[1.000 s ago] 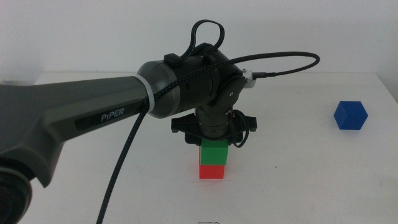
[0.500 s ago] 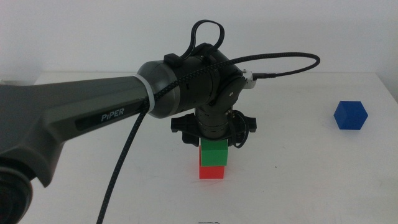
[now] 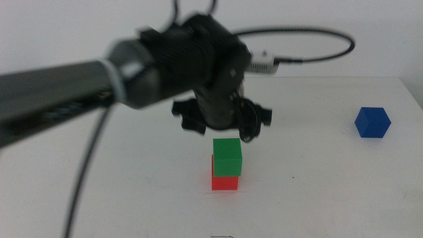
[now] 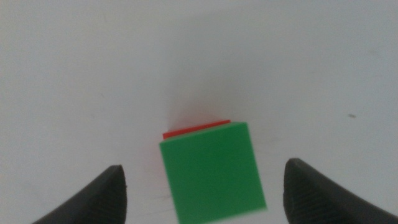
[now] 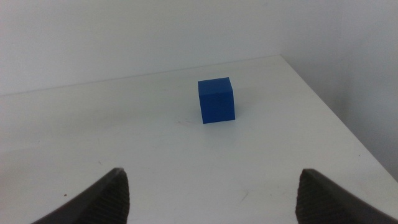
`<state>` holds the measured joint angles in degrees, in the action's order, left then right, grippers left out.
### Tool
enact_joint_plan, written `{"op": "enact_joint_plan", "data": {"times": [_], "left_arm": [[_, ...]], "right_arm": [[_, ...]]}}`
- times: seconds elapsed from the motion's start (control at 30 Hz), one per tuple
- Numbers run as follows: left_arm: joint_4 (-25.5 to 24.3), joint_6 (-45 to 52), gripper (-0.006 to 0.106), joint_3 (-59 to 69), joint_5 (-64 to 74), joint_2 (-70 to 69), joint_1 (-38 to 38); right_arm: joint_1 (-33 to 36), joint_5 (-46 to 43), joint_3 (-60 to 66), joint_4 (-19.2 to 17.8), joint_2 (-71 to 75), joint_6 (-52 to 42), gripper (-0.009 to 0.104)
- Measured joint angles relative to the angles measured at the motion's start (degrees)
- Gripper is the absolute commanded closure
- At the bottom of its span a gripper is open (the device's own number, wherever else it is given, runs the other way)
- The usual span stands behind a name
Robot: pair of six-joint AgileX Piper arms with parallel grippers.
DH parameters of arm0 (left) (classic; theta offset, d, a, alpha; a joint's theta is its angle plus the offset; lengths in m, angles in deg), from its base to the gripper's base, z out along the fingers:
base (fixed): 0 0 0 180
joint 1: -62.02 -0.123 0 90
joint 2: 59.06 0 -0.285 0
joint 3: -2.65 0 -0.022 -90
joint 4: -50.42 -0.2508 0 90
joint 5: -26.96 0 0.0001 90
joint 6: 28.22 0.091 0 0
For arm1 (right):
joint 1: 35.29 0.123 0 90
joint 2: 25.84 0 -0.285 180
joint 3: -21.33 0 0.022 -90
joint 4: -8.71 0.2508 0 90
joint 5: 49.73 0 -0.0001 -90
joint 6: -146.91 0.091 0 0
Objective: Stack red cubes first, then green, then blue cubes in a specific spot.
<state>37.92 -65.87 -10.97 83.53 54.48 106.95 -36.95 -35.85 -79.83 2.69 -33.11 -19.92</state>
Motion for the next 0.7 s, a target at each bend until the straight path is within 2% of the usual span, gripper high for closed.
{"op": "enact_joint_plan", "data": {"times": [0.27, 0.4, 0.53, 0.7], "left_arm": [[0.2, 13.2, 0.017, 0.0, 3.0, -16.9, -0.2], [1.9, 25.1, 0.01, 0.8, 4.1, -25.4, -1.6], [8.9, 37.3, 0.008, 5.2, 3.7, -34.2, -6.6], [22.2, 50.2, 0.008, 11.6, 1.6, -44.9, -14.2]], "right_arm": [[0.0, 0.0, 0.0, 0.0, 0.0, 0.0, 0.015], [0.0, 0.0, 0.0, 0.0, 0.0, 0.0, 0.015], [0.0, 0.0, 0.0, 0.0, 0.0, 0.0, 0.015], [0.0, 0.0, 0.0, 0.0, 0.0, 0.0, 0.015]]}}
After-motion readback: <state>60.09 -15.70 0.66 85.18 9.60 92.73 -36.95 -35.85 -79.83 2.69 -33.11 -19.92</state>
